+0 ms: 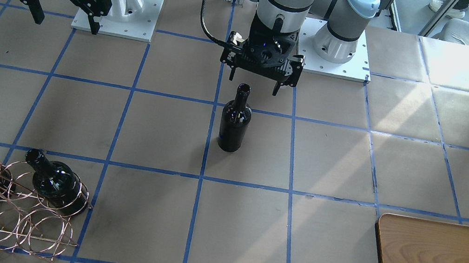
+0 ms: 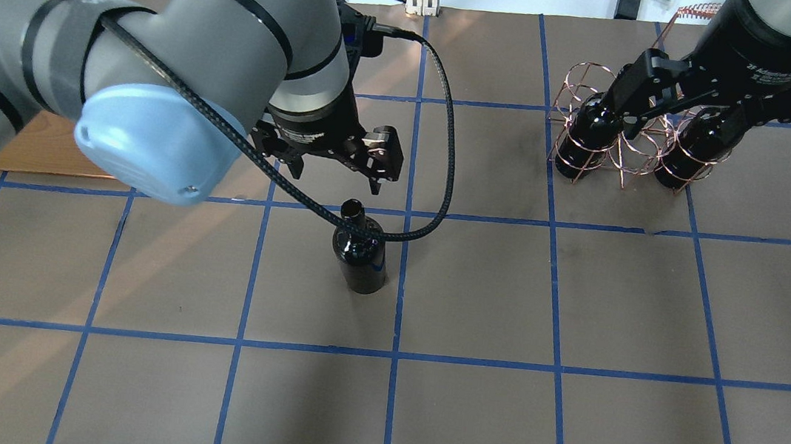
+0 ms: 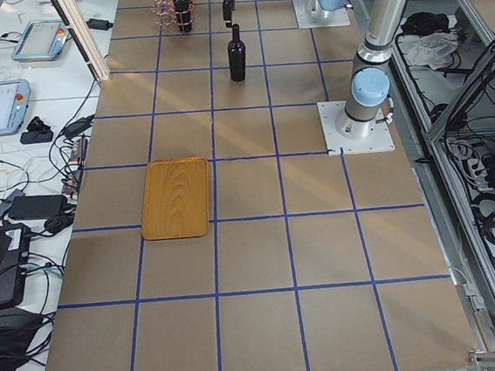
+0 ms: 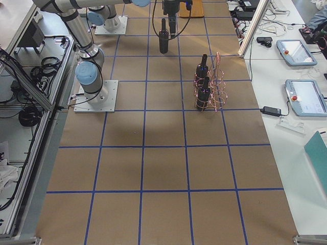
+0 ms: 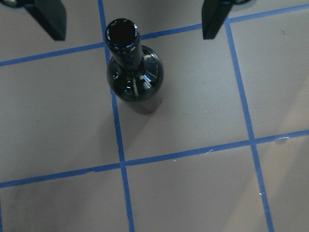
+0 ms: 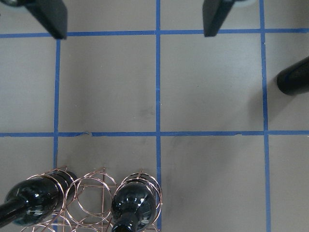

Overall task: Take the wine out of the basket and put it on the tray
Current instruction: 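Lower the left gripper over the standing bottle's neck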

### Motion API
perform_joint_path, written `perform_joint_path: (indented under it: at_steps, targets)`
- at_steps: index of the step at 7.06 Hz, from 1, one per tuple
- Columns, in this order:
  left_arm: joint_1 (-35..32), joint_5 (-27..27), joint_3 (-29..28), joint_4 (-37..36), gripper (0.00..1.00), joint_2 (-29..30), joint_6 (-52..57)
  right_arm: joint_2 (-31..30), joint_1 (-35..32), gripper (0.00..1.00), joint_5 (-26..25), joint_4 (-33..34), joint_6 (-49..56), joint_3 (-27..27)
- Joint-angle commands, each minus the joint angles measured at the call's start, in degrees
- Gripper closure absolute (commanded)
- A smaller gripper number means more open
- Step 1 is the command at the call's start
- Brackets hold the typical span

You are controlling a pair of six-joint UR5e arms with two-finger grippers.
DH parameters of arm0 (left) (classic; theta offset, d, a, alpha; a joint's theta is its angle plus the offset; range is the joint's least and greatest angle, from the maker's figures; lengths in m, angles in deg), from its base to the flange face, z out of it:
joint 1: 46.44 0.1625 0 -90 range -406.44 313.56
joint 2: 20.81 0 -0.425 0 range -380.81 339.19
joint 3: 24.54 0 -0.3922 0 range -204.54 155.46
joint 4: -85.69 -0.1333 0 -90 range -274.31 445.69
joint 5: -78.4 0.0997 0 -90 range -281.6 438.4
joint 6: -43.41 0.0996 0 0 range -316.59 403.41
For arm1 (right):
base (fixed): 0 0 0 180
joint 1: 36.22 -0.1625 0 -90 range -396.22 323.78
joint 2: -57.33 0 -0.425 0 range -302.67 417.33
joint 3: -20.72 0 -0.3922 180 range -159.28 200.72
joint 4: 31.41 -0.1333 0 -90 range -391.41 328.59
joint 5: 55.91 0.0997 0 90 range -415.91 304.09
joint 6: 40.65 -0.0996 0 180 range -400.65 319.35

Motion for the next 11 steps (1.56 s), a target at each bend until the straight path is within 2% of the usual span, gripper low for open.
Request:
perform_joint_path:
  at_steps: [1,2,4,5,6,7,8,9,10,11]
  targets:
    - [-0.58,-1.90,2.86,-2.20,0.07,1.59,0.43,-0.74,-0.17,0.00,0.69,0.19,2.83,0.50]
    - [-0.58,-1.81,3.57,-2.20,0.13,1.77,0.53,-0.91,-0.17,0.00,0.43,0.28,2.39,0.51]
    - [-0.40,-1.81,3.84,-2.20,0.14,1.77,0.79,-1.00,-0.17,0.00,0.69,0.72,1.52,0.51]
    - [-0.31,-1.81,3.84,-2.29,0.18,1.77,0.79,-0.65,-0.09,0.00,0.78,1.33,1.60,0.42]
    - [-0.23,-1.81,3.84,-2.20,0.32,1.86,0.79,-0.56,-0.08,0.00,0.78,2.03,1.69,0.51]
    - [-0.22,-1.81,3.84,-2.20,0.37,2.12,0.79,-0.39,-0.08,0.00,0.95,2.30,1.86,0.59]
    - [-0.22,-1.90,3.84,-2.29,0.56,2.56,0.70,-0.13,-0.08,0.00,0.69,3.26,1.86,0.59]
    - [-0.22,-2.07,3.75,-2.46,0.89,2.83,0.62,-0.04,-0.08,0.00,0.78,3.45,1.78,0.59]
    - [-0.22,-1.81,3.57,-2.38,1.00,2.92,0.79,-0.12,-0.08,0.00,0.78,3.71,1.60,0.59]
    - [-0.22,-1.63,3.05,-1.68,1.00,2.92,0.70,-0.21,-0.08,0.00,0.69,3.88,1.60,0.51]
